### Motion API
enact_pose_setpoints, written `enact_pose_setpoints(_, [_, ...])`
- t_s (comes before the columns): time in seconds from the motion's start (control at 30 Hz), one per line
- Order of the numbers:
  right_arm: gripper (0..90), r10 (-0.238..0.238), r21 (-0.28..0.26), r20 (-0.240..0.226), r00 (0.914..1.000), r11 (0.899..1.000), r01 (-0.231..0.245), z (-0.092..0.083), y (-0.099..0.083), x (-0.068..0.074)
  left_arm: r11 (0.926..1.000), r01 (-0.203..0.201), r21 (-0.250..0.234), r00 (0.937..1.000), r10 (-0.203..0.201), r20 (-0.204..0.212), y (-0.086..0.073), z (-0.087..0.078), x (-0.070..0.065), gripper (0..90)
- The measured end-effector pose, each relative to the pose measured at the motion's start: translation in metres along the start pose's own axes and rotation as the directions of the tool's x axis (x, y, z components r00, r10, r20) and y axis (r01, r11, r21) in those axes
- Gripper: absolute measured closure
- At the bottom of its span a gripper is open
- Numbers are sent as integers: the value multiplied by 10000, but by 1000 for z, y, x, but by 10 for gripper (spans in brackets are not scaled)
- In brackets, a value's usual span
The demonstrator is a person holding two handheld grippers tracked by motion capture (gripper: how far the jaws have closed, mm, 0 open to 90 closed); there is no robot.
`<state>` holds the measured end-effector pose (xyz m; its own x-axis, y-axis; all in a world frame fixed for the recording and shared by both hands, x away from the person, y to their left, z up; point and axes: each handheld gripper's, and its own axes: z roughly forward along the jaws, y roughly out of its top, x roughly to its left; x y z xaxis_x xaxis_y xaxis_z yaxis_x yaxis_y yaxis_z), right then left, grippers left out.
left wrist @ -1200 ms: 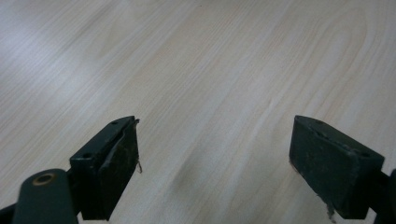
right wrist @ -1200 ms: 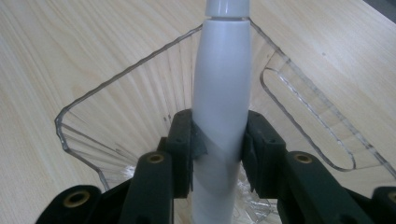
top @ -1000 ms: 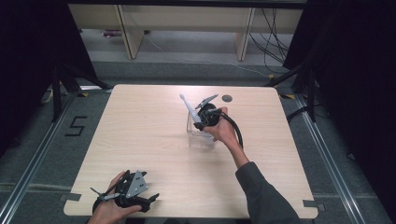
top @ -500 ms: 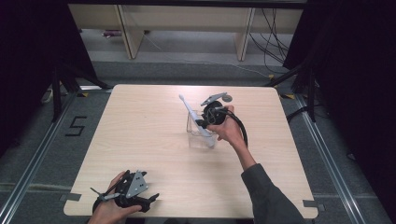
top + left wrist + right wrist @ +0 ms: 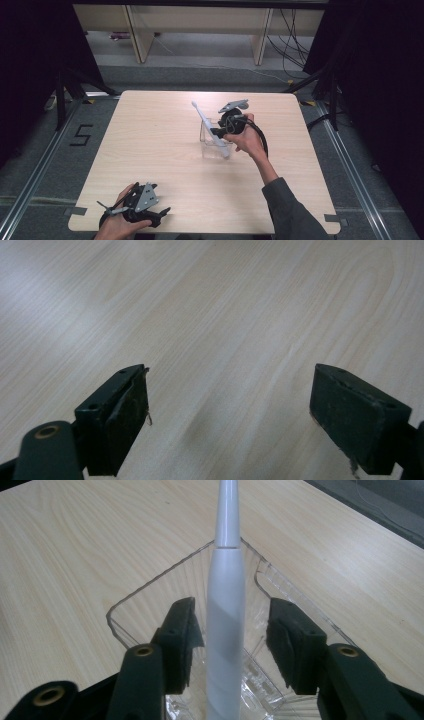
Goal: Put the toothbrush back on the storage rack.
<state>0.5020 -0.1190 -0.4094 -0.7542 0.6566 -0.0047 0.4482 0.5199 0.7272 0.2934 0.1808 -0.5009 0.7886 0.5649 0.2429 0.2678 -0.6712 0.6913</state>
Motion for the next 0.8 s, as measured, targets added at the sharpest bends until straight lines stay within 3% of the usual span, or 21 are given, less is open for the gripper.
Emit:
enact_pose_setpoints(0.07, [505, -56, 6, -20, 10000, 10000, 56, -2, 1, -1, 10000, -8, 10, 10000, 8, 59, 0, 0, 0, 153])
enact_pose_setpoints(0.17, [451, 365, 27, 97, 9993, 9993, -365, -5, 1, 1, 10000, -73, -22, 10000, 73, 50, 0, -1, 1, 153])
enact_pose_setpoints(0.2, [430, 495, -301, 153, 9987, 9983, -490, -4, 1, 3, 10000, 1, 50, 9999, -2, 118, 0, -1, 0, 153])
enact_pose_setpoints(0.27, [394, 383, -259, 66, 9992, 9989, -382, -7, 1, 2, 9998, 130, -116, 9999, -129, 85, 0, 1, -1, 153])
enact_pose_setpoints(0.3, [382, 547, -387, 160, 9984, 9978, -540, -7, 1, 4, 10000, -26, 20, 10000, 26, 66, 0, 0, 0, 153])
enact_pose_setpoints(0.33, [371, 254, -303, 175, 9995, 9992, -248, -8, 1, 2, 10000, -26, 20, 10000, 26, 57, 0, 0, 0, 153])
enact_pose_setpoints(0.37, [363, 251, -334, 180, 9995, 9991, -245, -9, 1, 2, 10000, -31, 18, 10000, 31, 70, 0, 0, 0, 153])
enact_pose_setpoints(0.4, [352, 550, -286, 170, 9983, 9981, -545, -11, 1, 4, 9999, -105, -34, 9999, 105, 39, 0, -1, 1, 153])
enact_pose_setpoints(0.43, [341, 463, -350, 203, 9987, 9984, -455, -11, 1, 3, 9999, 126, -99, 9998, -125, 122, 0, 0, -1, 153])
enact_pose_setpoints(0.53, [323, 306, -624, 228, 9993, 9976, -291, -12, -2, 4, 10000, -26, 33, 10000, 25, 95, 0, 0, 0, 153])
enact_pose_setpoints(0.6, [317, 537, -544, 147, 9985, 9971, -528, -16, -4, 6, 10000, -41, 35, 9999, 40, 103, 0, 0, 0, 153])
enact_pose_setpoints(0.63, [314, 275, -668, 169, 9995, 9974, -263, -18, -6, 5, 10000, -50, 49, 9999, 49, 101, 0, 0, 0, 153])
enact_pose_setpoints(0.67, [304, 566, -716, 147, 9983, 9959, -554, -20, -8, 7, 9999, -99, -16, 9999, 99, 62, 0, 0, 0, 153])
enact_pose_setpoints(0.73, [300, 468, -740, 115, 9988, 9962, -459, -24, -10, 6, 9999, 42, -129, 9999, -41, 98, 0, 1, 0, 153])
enact_pose_setpoints(0.8, [299, 513, -869, 132, 9986, 9950, -500, -29, -13, 7, 9999, -108, 5, 9999, 108, 77, 0, 0, 1, 153])
